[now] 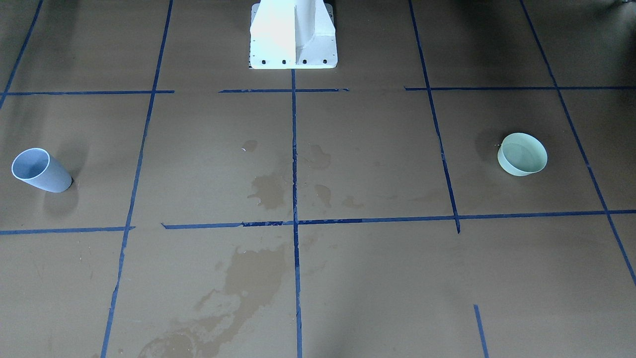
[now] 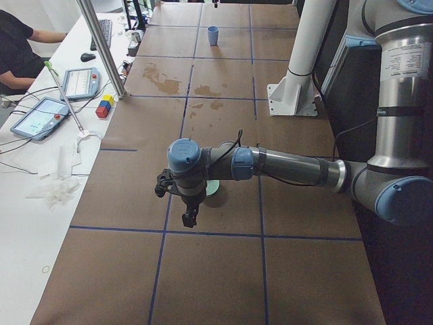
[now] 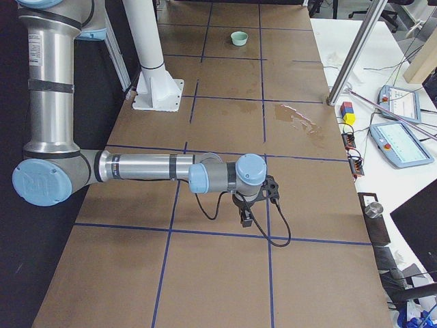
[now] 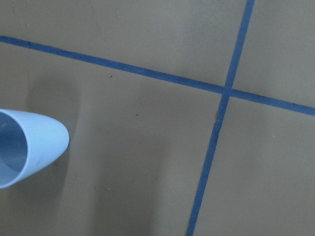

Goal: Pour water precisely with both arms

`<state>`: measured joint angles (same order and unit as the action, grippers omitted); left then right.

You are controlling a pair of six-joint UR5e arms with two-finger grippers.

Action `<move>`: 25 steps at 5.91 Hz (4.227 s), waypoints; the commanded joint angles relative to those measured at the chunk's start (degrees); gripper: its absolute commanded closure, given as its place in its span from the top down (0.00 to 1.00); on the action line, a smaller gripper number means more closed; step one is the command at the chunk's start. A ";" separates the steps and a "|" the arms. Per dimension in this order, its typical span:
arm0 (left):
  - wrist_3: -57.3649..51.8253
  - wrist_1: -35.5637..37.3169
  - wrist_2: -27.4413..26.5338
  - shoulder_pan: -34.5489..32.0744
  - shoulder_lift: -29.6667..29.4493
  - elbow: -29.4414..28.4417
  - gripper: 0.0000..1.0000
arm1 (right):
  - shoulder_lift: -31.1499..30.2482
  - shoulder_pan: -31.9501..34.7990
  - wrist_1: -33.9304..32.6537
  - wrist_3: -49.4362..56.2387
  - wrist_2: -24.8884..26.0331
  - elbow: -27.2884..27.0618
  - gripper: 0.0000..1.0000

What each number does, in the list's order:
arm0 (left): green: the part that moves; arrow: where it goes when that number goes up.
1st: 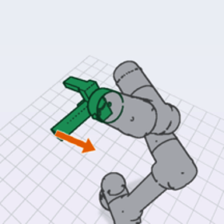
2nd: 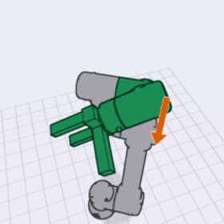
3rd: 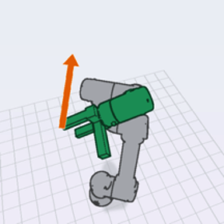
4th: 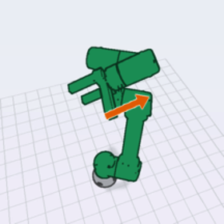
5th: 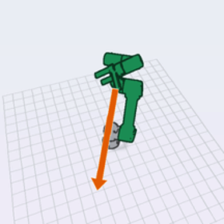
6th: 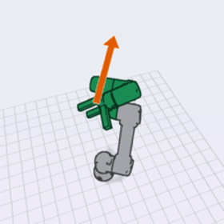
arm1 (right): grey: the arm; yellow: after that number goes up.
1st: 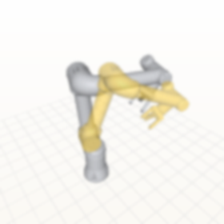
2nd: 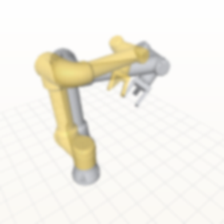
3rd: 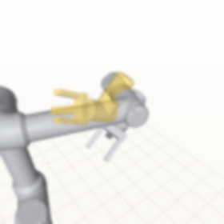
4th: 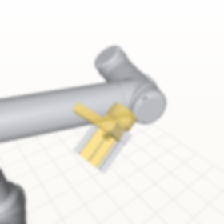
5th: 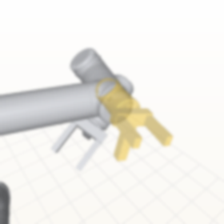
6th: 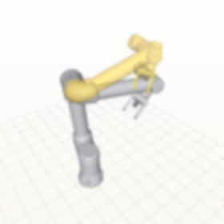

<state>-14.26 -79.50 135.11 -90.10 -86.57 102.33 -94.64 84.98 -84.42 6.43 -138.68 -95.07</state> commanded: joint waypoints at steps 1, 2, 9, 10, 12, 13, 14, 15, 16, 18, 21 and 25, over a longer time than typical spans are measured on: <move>0.28 -0.22 2.77 0.09 -0.01 -0.20 1.00 | -1.60 -0.60 5.04 -0.28 -0.46 0.85 1.00; 0.54 -0.39 4.18 4.79 -0.01 -0.03 1.00 | -1.52 -1.13 5.15 -0.19 -0.72 0.77 1.00; 41.41 -32.01 3.76 25.30 -2.54 -14.22 1.00 | -1.25 -2.62 6.11 -0.28 -0.46 0.77 1.00; 41.59 -32.64 3.84 26.10 -4.56 -17.39 1.00 | -1.16 -2.80 6.11 -0.37 -0.54 0.77 1.00; 41.59 -32.65 3.84 27.34 -4.93 -17.78 0.69 | -1.16 -2.80 6.11 -0.28 -0.54 0.77 1.00; 41.59 -32.74 3.84 27.43 -5.62 -18.82 0.24 | -1.16 -2.80 6.11 -0.28 -0.54 0.68 1.00; 41.68 -32.74 4.02 27.43 -5.98 -18.83 0.00 | -1.16 -2.80 6.11 -0.19 -0.54 0.68 1.00; 41.77 -32.65 4.45 27.43 -7.20 -18.31 0.00 | -1.16 -2.80 6.11 -0.28 -0.54 0.59 1.00; 50.90 -32.65 4.98 27.43 -14.35 -16.74 0.00 | -1.16 -2.80 6.11 -0.28 -0.54 0.50 1.00; 66.58 -32.21 4.47 37.57 -24.92 -15.15 0.00 | -1.16 -2.89 6.11 -0.28 -0.63 0.41 1.00; 80.59 -31.68 -5.44 49.63 -39.25 -18.02 0.00 | -1.25 -2.89 6.11 -0.45 -1.59 0.33 1.00; 80.70 -32.12 -9.69 52.92 -50.53 -29.89 0.05 | -1.16 -2.98 6.11 -0.63 -2.03 0.15 1.00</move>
<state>66.42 -111.53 125.55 -37.35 -135.29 74.47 -95.87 82.05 -78.31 5.84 -140.52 -94.87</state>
